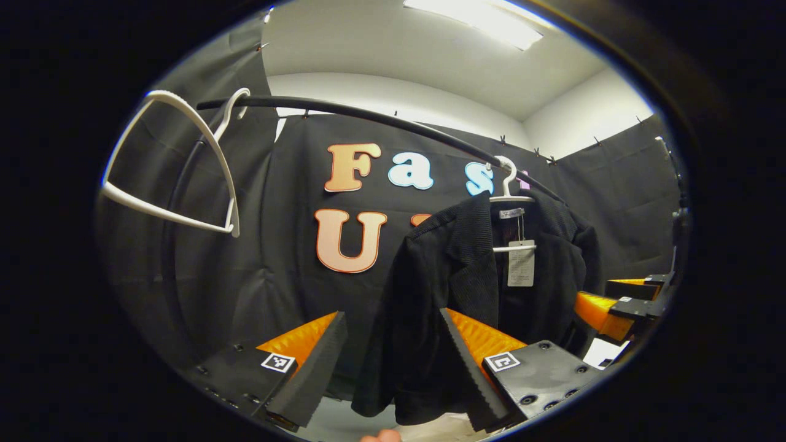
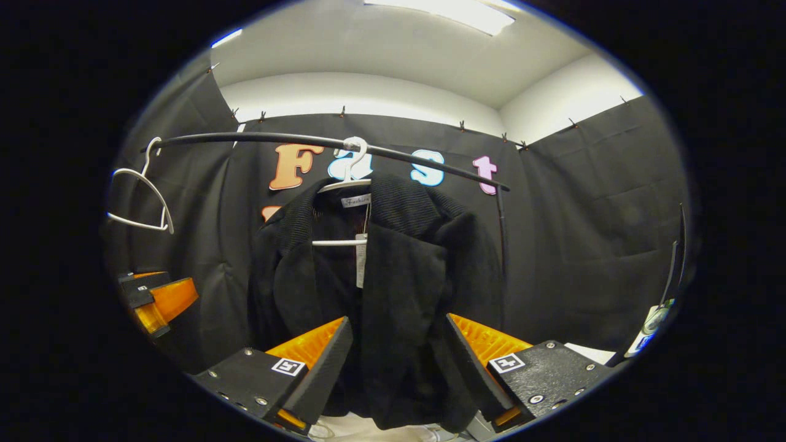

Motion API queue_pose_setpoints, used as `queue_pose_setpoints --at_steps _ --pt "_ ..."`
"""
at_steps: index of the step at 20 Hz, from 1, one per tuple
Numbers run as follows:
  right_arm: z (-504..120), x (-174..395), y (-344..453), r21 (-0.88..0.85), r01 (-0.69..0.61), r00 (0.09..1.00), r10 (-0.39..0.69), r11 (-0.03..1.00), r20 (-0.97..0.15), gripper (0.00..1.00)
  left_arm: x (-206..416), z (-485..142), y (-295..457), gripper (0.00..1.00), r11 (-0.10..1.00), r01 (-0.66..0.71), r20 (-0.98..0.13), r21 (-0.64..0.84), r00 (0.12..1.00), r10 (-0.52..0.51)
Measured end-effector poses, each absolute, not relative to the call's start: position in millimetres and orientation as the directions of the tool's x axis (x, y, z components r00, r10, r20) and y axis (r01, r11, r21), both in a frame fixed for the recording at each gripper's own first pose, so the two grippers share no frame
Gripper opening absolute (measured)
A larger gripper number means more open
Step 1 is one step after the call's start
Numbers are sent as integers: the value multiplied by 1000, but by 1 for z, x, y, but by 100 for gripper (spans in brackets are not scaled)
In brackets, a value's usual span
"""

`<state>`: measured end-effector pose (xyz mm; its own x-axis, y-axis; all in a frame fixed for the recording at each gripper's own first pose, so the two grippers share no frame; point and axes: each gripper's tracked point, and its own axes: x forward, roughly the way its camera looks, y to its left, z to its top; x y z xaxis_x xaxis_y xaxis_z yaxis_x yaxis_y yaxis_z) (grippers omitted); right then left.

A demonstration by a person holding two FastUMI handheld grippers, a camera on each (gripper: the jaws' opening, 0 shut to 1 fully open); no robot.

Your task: Grasp the clothes on the hanger with both hands and then place them into the laundry hamper below.

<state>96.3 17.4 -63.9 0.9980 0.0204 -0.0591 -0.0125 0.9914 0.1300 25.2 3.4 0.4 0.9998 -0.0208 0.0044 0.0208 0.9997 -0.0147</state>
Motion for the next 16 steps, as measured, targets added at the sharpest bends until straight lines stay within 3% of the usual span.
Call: queue_pose_setpoints --at_steps 2,6,7,10,13,16 --pt "-82 119 16 117 43 994 -30 992 -106 93 22 2 7 93 1000 14 18 -3 1000 -14" --pt "-112 156 37 106 71 984 -52 992 -170 93 17 -7 14 100 999 -15 1 -46 1000 15" --pt "-119 163 35 76 96 981 -81 993 -178 93 14 -9 16 93 998 -16 -3 -61 1000 16" --pt "-135 184 14 -16 187 964 -186 982 -191 93 10 -9 18 96 998 -12 -3 -56 1000 12" --pt "-143 194 7 16 141 969 -135 990 -207 96 9 -6 13 96 998 19 15 -53 1000 -18" --pt "-132 179 -12 18 140 972 -134 990 -194 33 24 -3 -14 96 993 96 40 -65 995 -94"
